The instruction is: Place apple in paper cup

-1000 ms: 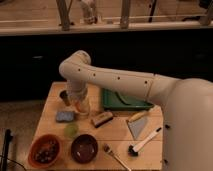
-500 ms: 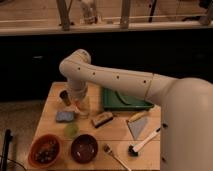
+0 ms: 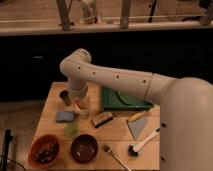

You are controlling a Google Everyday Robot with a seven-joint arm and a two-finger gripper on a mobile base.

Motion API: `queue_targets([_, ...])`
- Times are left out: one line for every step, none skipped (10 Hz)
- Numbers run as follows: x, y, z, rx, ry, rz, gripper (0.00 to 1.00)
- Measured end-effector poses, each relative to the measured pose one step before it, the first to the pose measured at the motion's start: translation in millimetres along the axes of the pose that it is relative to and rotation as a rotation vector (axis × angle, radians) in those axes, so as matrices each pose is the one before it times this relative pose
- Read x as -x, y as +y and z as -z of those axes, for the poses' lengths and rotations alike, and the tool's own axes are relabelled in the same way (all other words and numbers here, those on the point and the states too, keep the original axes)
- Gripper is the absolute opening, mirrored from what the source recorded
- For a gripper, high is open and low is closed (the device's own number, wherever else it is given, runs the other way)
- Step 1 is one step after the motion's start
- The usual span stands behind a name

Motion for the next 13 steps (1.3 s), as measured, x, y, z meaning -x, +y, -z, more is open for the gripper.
queue_targets([-0.25,-1.27,0.08,-0.00329,0.00104,0.00316,0.02])
queue_targets([-1.23,-2.29,-1.0,-0.00446,0.00337,0.00679,0.02])
queue_targets([-1.35,-2.0,-1.24,-0.00264,0.00245,0.00692,0.02])
queue_targets([-0.64,-1.22,-0.55,-0.00215,0.00016,0.00368,0.02])
queue_targets([-1.96,-0.33,-0.81,-0.00174,0.00182,0.00295,0.02])
queue_targets([-2.47,-0.65,-0.66,-0.00414,0.00135,0.00267,0.02])
queue_targets([-2.54,-0.55,-0.36,-0.00325,0.00443,0.0023,0.02])
queue_targets([-1.95,-0.61,0.08,-0.00481,0.00346,0.00135,0.03])
queue_targets([-1.6,-0.38,-0.43,-0.00338,0.00206,0.00273,0.09])
queue_targets([-1.92,-0.7,-0.02,-0.00329,0.00361,0.00349,0.19])
queue_targets([-1.61,-0.11,-0.1,-0.00029,0.00236,0.00211,0.29])
queue_targets([-1.18,-0.15,-0.09,0.00037,0.00281,0.00148,0.37])
queue_targets([-1.19,-0.2,-0.28,0.0011,0.002,0.0009,0.48])
